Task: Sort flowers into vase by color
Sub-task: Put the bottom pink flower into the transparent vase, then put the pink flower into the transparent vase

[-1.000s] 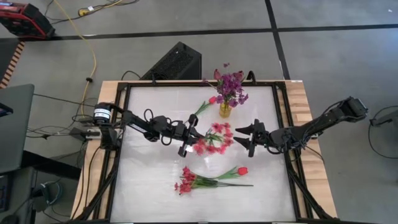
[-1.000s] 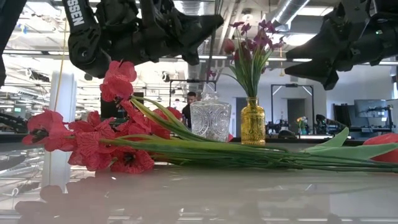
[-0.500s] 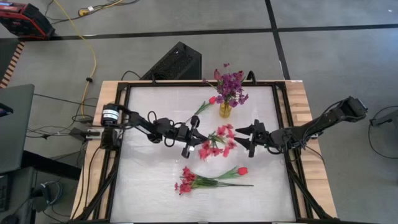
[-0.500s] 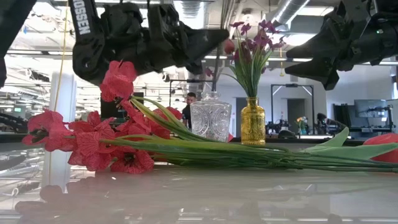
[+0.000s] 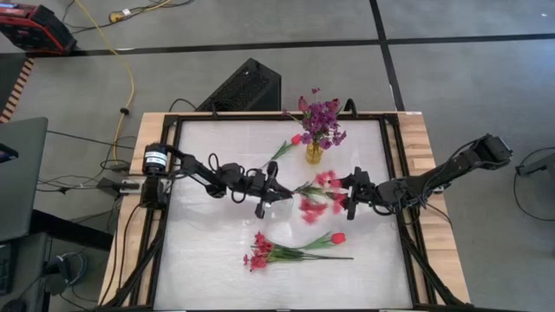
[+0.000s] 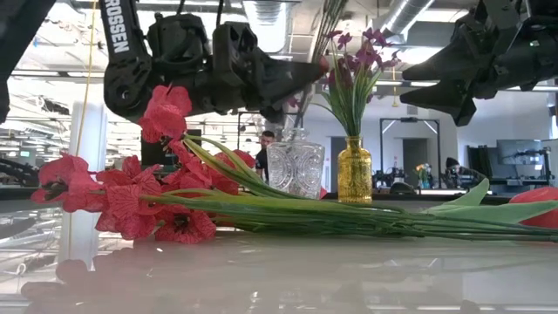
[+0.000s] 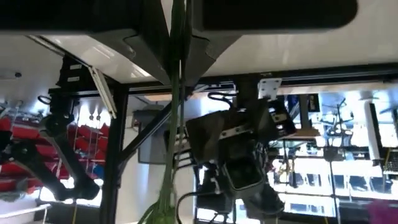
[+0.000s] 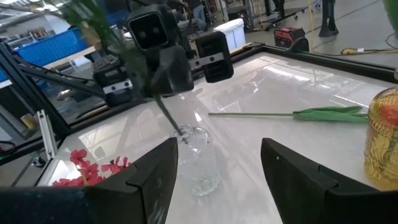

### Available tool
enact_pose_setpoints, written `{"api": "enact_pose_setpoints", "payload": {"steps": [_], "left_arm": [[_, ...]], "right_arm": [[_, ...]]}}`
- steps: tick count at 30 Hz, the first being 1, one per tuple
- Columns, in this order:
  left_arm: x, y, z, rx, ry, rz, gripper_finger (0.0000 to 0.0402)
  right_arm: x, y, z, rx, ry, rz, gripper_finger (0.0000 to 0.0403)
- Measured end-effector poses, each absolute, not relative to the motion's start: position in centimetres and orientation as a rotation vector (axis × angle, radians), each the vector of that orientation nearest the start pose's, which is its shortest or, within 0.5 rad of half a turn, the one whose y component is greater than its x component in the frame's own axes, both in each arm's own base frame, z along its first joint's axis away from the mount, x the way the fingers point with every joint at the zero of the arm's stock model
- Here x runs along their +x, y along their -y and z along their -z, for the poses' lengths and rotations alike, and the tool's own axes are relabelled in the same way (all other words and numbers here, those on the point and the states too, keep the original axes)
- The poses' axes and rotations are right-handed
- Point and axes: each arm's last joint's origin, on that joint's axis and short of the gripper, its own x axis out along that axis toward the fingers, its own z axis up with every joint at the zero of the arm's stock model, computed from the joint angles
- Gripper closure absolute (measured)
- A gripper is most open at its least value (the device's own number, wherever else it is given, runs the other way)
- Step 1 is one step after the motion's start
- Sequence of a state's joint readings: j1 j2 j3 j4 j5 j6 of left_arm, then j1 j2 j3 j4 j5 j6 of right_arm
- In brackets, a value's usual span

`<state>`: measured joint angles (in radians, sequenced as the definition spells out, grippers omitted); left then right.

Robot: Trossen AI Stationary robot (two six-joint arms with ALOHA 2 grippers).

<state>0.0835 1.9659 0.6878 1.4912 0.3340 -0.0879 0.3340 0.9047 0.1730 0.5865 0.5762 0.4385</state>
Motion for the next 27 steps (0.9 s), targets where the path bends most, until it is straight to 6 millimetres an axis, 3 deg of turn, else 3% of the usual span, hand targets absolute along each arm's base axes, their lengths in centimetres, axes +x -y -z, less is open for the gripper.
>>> {"api": "enact_pose_setpoints", "payload": {"steps": [15, 23, 27], "left_arm": [[32.2, -3.3, -13.5, -0.172, 0.117, 0.225, 0.0243], [31.0, -4.9, -15.4, -0.199, -0.045, 0.266, 0.0183], [29.8, -4.8, -16.9, -0.149, -0.191, 0.27, 0.0176]], "right_arm": [[16.6, -4.1, -17.9, 0.379, -0.074, 0.266, 0.0149], [16.6, -4.1, -17.9, 0.382, -0.068, 0.264, 0.0149], [17.0, -4.9, -18.8, 0.346, -0.099, 0.152, 0.0149]]}}
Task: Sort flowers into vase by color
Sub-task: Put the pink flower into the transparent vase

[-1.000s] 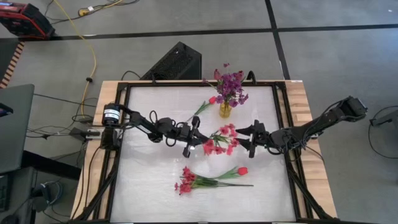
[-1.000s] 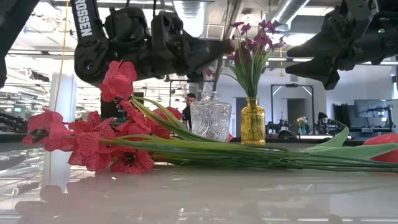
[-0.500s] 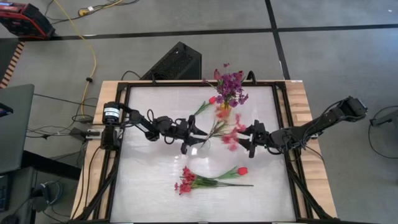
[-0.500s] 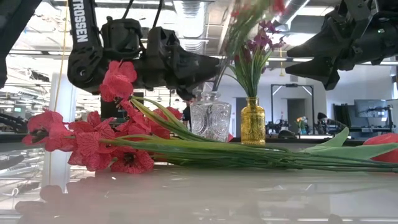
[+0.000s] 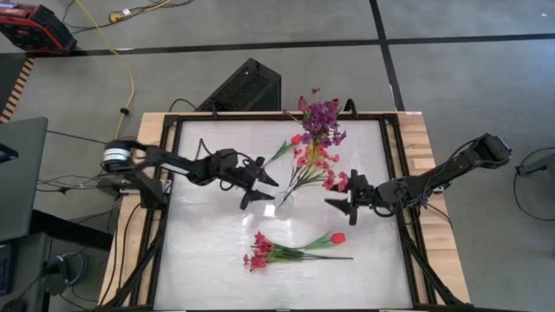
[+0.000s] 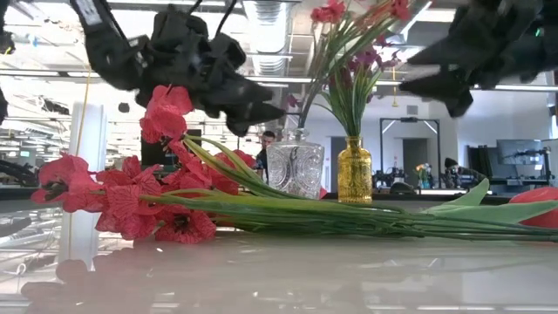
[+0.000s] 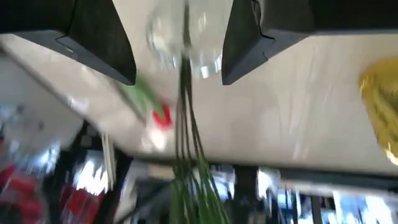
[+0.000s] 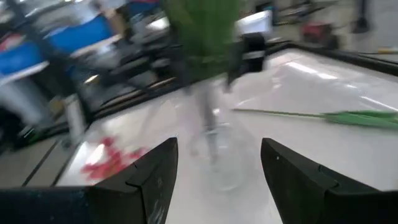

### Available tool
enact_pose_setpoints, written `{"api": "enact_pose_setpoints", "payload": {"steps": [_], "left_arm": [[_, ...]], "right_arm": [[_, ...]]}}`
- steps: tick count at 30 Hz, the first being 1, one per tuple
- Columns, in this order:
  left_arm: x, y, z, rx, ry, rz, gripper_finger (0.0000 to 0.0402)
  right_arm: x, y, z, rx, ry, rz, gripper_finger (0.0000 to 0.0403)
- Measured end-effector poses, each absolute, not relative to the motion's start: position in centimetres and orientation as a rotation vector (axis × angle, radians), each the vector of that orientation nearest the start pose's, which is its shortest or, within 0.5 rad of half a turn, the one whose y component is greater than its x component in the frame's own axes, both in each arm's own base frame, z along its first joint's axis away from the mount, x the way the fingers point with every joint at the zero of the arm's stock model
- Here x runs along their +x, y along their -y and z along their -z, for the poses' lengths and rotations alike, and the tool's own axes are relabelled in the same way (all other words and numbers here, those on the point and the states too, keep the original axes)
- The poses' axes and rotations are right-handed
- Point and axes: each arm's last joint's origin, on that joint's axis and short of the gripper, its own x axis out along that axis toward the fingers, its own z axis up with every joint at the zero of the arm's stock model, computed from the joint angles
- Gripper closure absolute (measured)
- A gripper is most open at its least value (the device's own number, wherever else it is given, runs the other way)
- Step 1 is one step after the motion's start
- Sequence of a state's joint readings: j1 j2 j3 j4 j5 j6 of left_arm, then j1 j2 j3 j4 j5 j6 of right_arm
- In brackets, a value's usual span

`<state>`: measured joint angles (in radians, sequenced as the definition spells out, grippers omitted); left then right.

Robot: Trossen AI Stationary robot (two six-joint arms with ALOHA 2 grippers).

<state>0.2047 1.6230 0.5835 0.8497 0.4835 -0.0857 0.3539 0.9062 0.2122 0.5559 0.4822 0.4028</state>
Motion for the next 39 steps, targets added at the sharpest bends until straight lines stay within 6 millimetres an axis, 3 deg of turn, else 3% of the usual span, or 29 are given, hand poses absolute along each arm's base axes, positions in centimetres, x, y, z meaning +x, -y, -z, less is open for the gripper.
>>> {"api": "enact_pose_setpoints", "payload": {"steps": [7, 14, 19, 24, 32, 39], "left_arm": [[26.2, -4.4, -19.7, -0.003, -0.406, 0.135, 0.0175], [25.1, -3.6, -21.0, 0.02, -0.408, 0.133, 0.0175], [25.9, -2.2, -20.2, 0.058, -0.411, 0.193, 0.0175], [26.7, -0.4, -19.6, 0.091, -0.402, 0.265, 0.0175], [27.6, 2.4, -17.0, 0.109, -0.491, 0.323, 0.0175], [26.1, 2.9, -15.8, 0.119, -0.656, 0.223, 0.0175]], "right_arm": [[20.4, -7.5, -22.6, 0.25, -0.372, 0.076, 0.0149], [25.5, -13.4, -23.1, 0.183, -0.623, -0.165, 0.0149], [27.9, -17.3, -21.6, 0.168, -0.818, -0.167, 0.0149], [30.0, -19.6, -19.4, 0.232, -0.969, -0.122, 0.0149], [32.0, -20.4, -16.2, 0.33, -1.152, -0.053, 0.0149], [32.2, -20.1, -14.4, 0.309, -1.211, 0.003, 0.0149]]}}
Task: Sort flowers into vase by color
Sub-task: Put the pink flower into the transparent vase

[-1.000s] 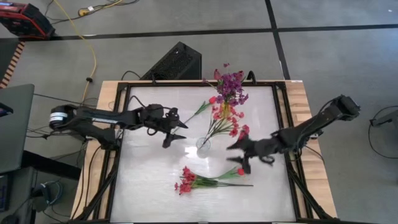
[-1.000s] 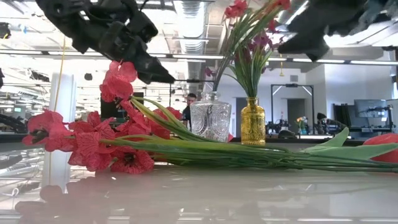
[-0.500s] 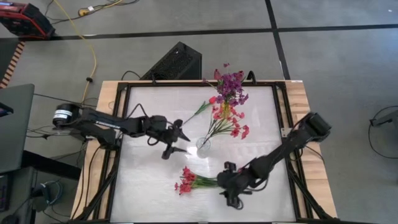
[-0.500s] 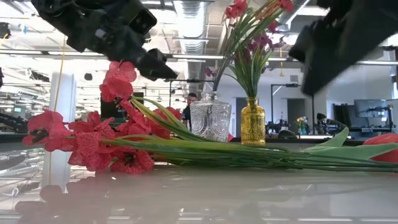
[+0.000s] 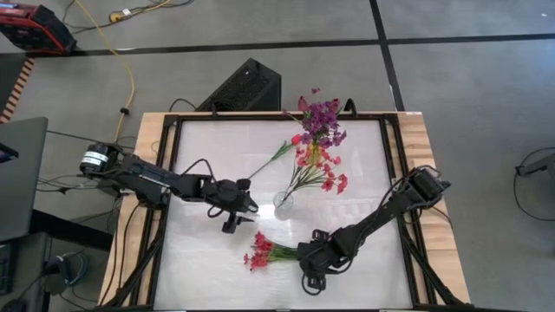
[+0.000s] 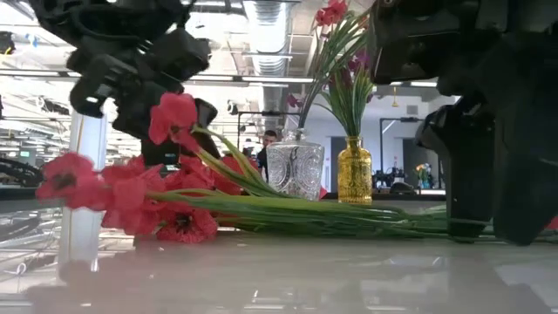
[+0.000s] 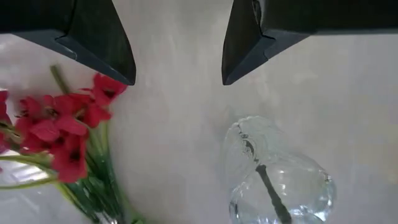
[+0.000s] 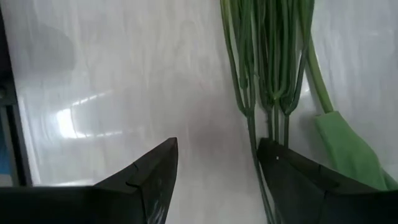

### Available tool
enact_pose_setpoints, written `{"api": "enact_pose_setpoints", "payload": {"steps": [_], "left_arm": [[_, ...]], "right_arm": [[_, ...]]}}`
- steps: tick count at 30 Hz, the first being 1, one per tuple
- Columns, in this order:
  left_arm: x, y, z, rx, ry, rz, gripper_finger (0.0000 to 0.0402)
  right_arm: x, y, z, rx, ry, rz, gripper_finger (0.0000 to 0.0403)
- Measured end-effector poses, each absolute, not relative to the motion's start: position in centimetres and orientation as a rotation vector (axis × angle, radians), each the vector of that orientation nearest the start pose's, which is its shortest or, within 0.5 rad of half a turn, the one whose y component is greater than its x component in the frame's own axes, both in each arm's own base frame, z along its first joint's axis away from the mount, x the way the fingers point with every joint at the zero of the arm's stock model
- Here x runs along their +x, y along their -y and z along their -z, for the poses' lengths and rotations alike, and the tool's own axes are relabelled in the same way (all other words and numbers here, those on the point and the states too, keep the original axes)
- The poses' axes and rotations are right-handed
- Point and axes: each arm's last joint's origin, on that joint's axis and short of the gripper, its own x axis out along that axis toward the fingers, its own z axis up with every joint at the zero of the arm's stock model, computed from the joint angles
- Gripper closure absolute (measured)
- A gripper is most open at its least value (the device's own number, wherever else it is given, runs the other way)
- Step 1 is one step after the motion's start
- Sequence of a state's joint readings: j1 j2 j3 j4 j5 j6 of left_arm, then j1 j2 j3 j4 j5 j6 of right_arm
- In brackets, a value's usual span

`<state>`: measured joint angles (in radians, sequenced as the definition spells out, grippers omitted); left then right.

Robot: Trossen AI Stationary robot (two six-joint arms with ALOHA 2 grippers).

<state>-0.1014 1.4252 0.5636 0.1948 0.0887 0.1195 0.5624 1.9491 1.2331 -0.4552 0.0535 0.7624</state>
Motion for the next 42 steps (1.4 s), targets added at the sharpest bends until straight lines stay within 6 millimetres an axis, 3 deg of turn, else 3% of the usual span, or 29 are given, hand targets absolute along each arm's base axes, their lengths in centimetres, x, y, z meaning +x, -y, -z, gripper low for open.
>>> {"api": "enact_pose_setpoints", "payload": {"steps": [5, 8, 11, 15, 18, 22, 27, 31, 35, 42], "left_arm": [[22.9, 2.0, -14.8, 0.152, -0.574, 0.071, 0.0175], [21.2, 1.5, -15.5, 0.155, -0.445, 0.0, 0.0175], [19.9, 1.5, -16.2, 0.147, -0.378, 0.011, 0.0175], [18.8, 1.5, -17.1, 0.134, -0.298, 0.041, 0.0175], [18.1, 1.5, -17.3, 0.112, -0.277, 0.058, 0.0175], [17.6, 1.5, -17.3, 0.108, -0.283, 0.069, 0.0175], [17.5, 1.5, -17.3, 0.103, -0.289, 0.069, 0.0175], [17.5, 1.5, -17.3, 0.102, -0.289, 0.069, 0.0175], [17.5, 1.5, -17.3, 0.101, -0.288, 0.069, 0.0175], [17.5, 1.5, -17.3, 0.084, -0.29, 0.069, 0.0175]], "right_arm": [[32.2, -19.8, -14.4, 0.291, -1.193, 0.047, 0.0157], [32.2, -19.8, -14.4, 0.314, -1.192, 0.068, 0.0183], [32.2, -19.8, -14.3, 0.328, -1.193, 0.088, 0.0232], [32.3, -19.7, -14.3, 0.343, -1.206, 0.079, 0.0326], [32.9, -19.8, -15.1, 0.399, -1.238, -0.004, 0.0384], [34.2, -20.3, -18.2, 0.412, -1.136, -0.136, 0.0377], [35.5, -19.9, -23.8, 0.4, -0.815, -0.289, 0.0387], [36.2, -19.4, -27.0, 0.23, -0.506, -0.268, 0.0387], [37.5, -18.9, -27.8, 0.003, -0.286, -0.133, 0.0384], [40.7, -16.6, -25.9, -0.205, -0.137, 0.142, 0.0386]]}}
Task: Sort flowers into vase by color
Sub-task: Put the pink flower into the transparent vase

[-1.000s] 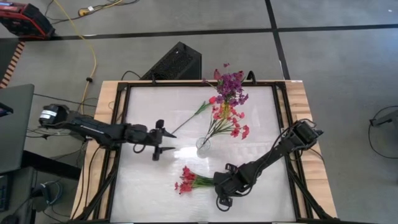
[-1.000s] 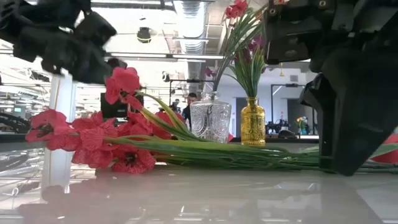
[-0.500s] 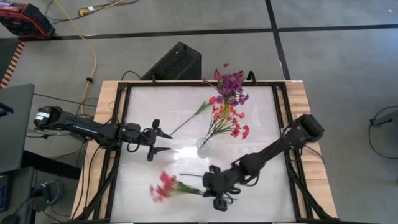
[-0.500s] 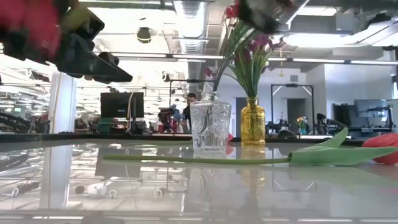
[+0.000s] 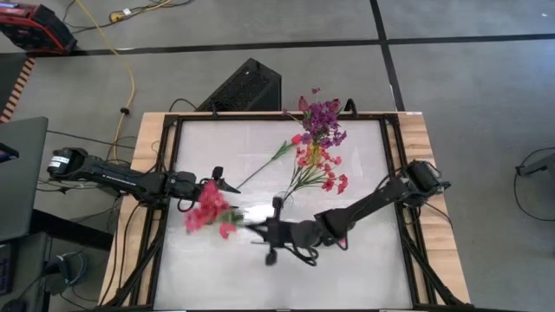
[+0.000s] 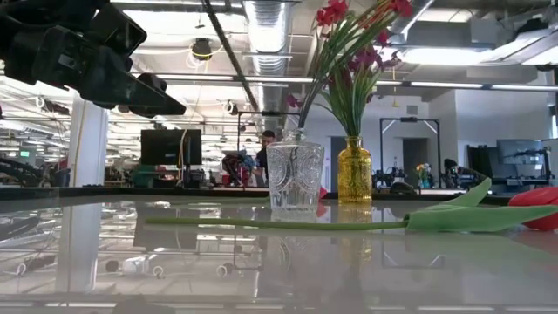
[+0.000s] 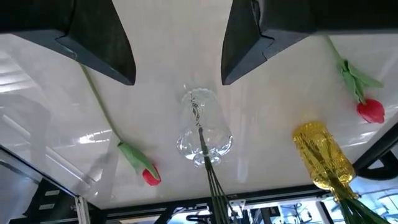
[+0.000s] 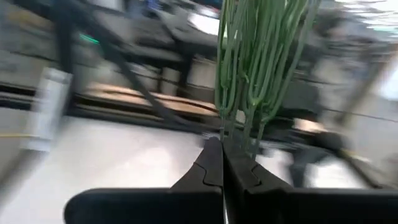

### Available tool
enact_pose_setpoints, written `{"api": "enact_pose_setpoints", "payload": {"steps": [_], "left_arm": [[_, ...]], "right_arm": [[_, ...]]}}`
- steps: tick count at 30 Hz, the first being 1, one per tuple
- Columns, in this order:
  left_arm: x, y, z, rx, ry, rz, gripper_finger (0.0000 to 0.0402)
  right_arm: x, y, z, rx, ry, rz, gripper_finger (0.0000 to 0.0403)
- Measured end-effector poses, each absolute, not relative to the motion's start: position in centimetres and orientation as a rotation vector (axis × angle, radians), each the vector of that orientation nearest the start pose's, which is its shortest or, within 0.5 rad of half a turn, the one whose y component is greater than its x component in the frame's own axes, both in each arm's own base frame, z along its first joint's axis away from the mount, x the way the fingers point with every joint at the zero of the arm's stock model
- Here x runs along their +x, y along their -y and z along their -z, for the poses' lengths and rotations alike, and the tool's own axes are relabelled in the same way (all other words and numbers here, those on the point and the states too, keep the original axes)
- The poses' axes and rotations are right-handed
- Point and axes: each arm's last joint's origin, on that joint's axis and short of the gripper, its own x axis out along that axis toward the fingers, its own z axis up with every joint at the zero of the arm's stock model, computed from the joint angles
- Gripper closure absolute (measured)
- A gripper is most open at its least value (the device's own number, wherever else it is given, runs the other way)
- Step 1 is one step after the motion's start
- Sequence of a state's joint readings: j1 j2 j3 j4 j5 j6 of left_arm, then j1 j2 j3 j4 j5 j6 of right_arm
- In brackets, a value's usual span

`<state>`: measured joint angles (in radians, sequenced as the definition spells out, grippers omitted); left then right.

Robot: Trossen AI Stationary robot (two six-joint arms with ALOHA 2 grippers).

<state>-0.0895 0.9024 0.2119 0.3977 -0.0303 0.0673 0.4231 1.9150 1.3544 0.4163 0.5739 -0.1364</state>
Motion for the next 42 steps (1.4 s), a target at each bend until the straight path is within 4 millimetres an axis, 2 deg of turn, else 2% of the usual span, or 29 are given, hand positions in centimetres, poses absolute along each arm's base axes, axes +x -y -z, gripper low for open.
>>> {"api": "enact_pose_setpoints", "payload": {"steps": [4, 11, 15, 21, 34, 42], "left_arm": [[17.5, 1.5, -17.1, 0.085, -0.311, 0.069, 0.0175], [17.4, 1.5, -16.8, 0.088, -0.341, 0.07, 0.0175], [17.4, 1.5, -16.8, 0.087, -0.344, 0.07, 0.0175], [17.3, 1.5, -16.6, 0.084, -0.361, 0.069, 0.0175], [17.3, 1.5, -16.6, 0.08, -0.368, 0.066, 0.0175], [17.3, 1.5, -16.6, 0.08, -0.368, 0.066, 0.0175]], "right_arm": [[40.9, -15.7, -25.6, -0.292, -0.166, 0.316, 0.0387], [41.1, -14.4, -26.2, -0.326, -0.153, 0.465, 0.0387], [40.9, -13.6, -25.3, -0.337, -0.175, 0.548, 0.0387], [40.5, -12.6, -24.2, -0.331, -0.146, 0.578, 0.0387], [39.9, -12.6, -23.1, -0.283, -0.135, 0.61, 0.0386], [39.6, -12.8, -23.2, -0.266, -0.133, 0.713, 0.0362]]}}
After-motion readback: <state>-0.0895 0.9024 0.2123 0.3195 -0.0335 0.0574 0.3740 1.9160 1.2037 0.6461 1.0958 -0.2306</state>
